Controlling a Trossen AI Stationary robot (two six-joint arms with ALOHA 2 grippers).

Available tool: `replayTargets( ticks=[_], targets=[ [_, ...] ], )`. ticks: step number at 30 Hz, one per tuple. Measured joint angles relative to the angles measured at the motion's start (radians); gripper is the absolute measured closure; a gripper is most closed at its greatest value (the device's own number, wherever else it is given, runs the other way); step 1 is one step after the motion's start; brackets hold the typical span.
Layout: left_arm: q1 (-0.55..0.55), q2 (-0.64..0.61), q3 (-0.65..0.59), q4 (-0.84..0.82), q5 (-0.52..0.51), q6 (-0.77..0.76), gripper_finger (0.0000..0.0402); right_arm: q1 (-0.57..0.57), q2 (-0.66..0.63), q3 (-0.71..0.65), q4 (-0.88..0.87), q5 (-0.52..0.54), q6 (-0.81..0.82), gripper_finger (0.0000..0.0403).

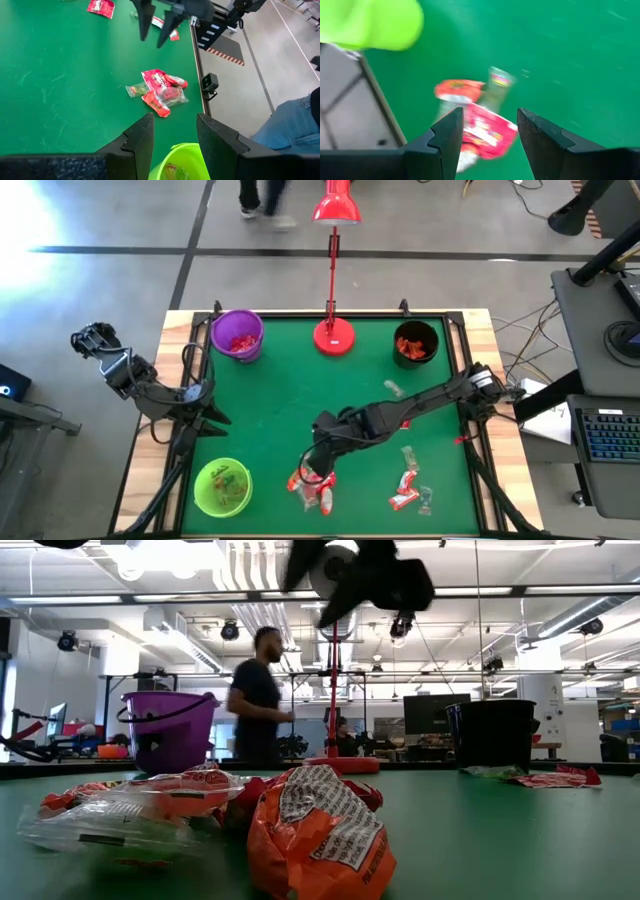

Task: Sort candy
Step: Put the red candy into the violet bucket

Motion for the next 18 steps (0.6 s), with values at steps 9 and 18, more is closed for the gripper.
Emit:
replayTargets(
  ticks=[9,18],
  targets=[
    [0.0,0.0,0.0,0.0,0.0,-0.001,0.0271,0.02,0.001,-0.036,0.075,-0.005,0.07,0.0225],
    [0.0,0.0,0.0,0.001,-0.025,-0.002,0.0271,0.042,0.003,-0.136,0.219,-0.019,0.113,0.0225]
  ],
)
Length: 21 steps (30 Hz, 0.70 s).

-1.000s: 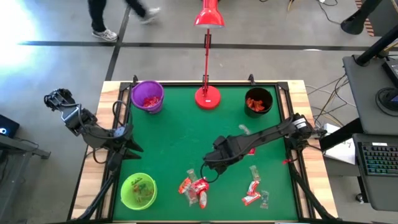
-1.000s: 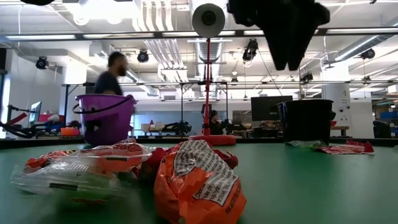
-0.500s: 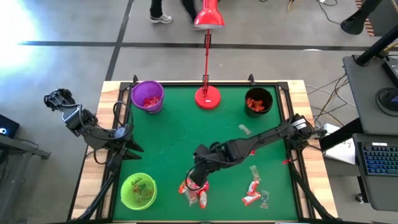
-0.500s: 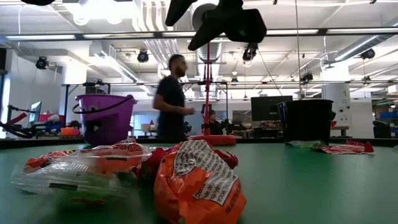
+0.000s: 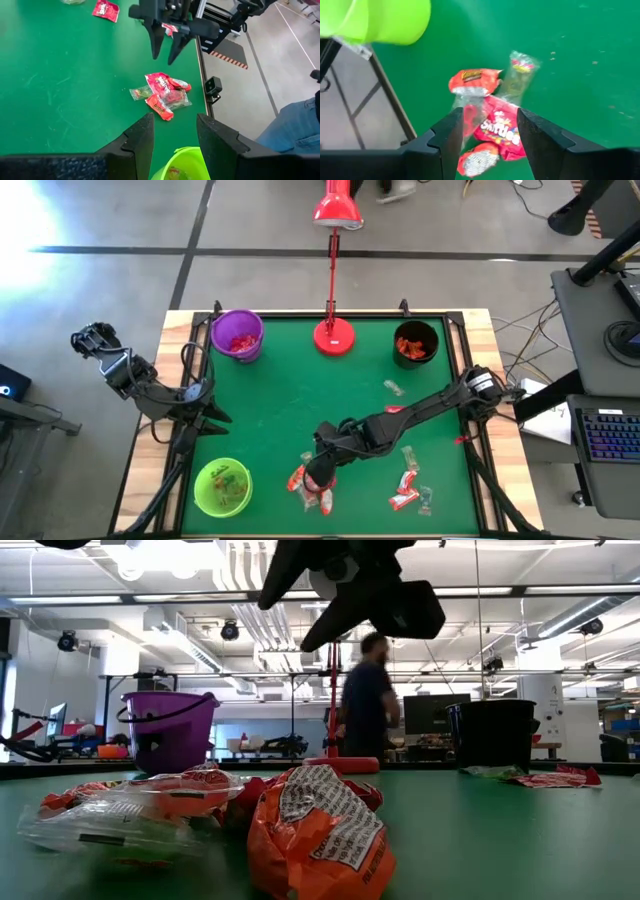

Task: Sort candy
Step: Put the red candy into the violet bucket

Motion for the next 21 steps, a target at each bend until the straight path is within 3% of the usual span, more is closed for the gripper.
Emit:
replayTargets(
  ticks=[8,16,18,21],
  targets=[
    [0.0,0.0,0.0,0.003,-0.032,-0.029,0.0271,0.001,-0.001,-0.013,-0.022,-0.027,-0.042,0.0202],
    [0.0,0.02,0.0,0.007,-0.157,-0.079,0.0271,0.014,-0.001,-0.021,-0.061,-0.044,-0.005,0.0202],
    [0.0,0.028,0.0,0.008,-0.193,-0.079,0.0271,0.02,-0.001,-0.032,-0.06,-0.067,-0.056,0.0202],
    [0.0,0.039,0.0,0.008,-0.218,-0.077,0.0271,0.037,-0.001,-0.061,-0.062,-0.07,-0.255,0.0202]
  ],
)
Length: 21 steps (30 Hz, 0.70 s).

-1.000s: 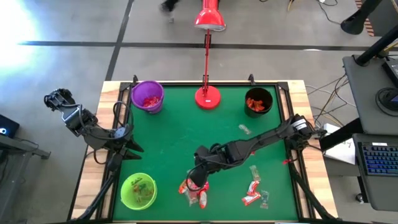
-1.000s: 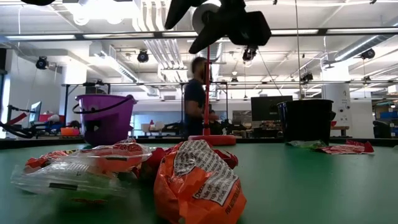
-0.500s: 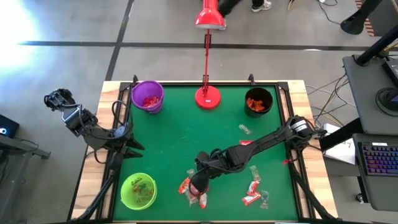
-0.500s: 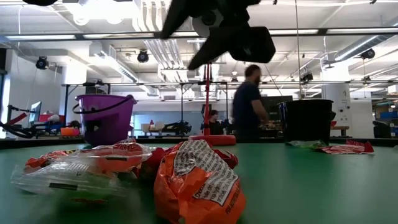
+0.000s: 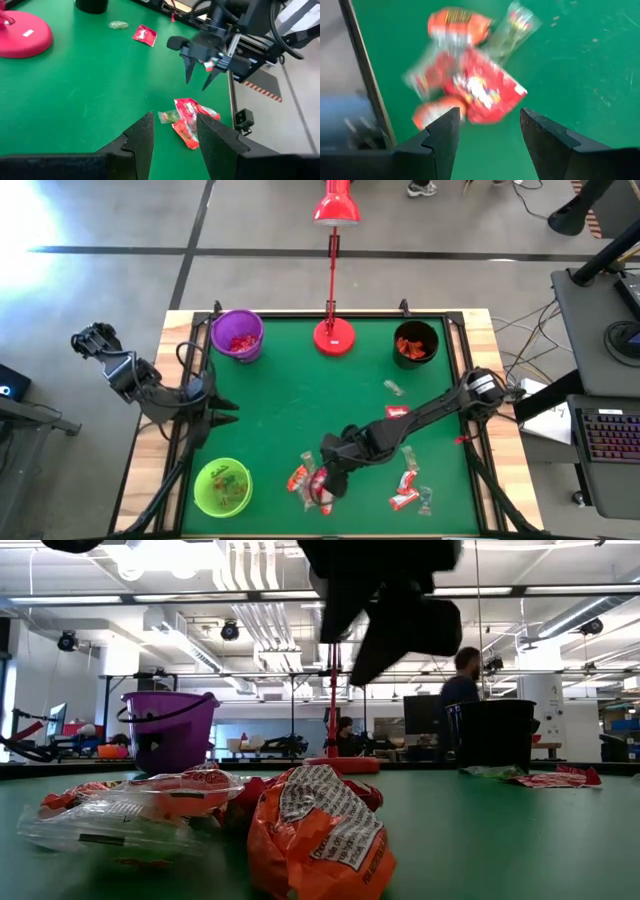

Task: Sort candy
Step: Put the red candy into the violet bucket

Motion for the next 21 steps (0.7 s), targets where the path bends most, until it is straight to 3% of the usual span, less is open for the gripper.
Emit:
replayTargets(
  ticks=[9,21],
  targets=[
    [0.0,0.011,0.0,0.0,-0.077,0.001,0.0271,0.001,0.0,-0.098,0.09,-0.014,-0.369,0.0202],
    [0.0,0.008,0.0,0.002,-0.095,0.001,0.0271,0.0,0.0,-0.184,0.309,-0.025,-0.575,0.0202]
  ],
)
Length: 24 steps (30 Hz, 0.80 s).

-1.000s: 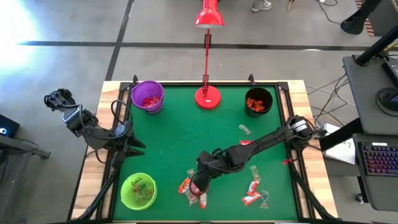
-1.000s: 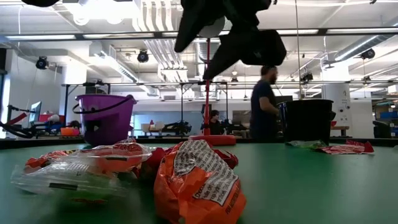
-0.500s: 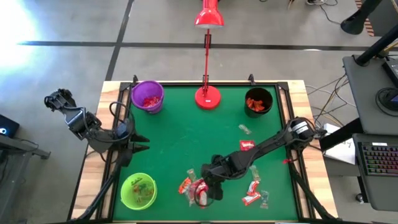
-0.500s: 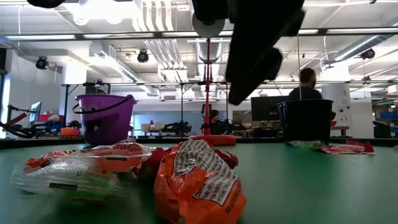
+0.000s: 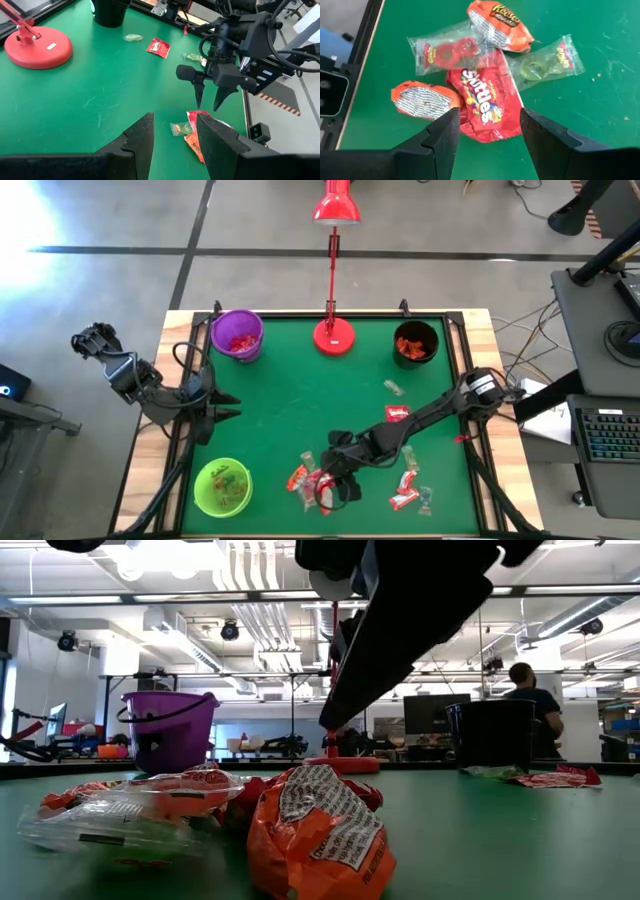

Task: Sort candy
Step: Put the red candy into the violet bucket

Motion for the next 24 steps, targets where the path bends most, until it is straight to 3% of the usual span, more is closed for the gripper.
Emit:
replayTargets(
  ticks=[9,24],
  targets=[
    [0.0,0.0,0.0,0.005,-0.001,0.0,0.0271,-0.005,0.0,-0.06,0.12,-0.044,-0.017,0.0202],
    [0.0,0.002,0.001,0.008,-0.004,0.0,0.0271,-0.007,0.083,-0.067,0.17,-0.052,-0.008,0.0202]
  ],
)
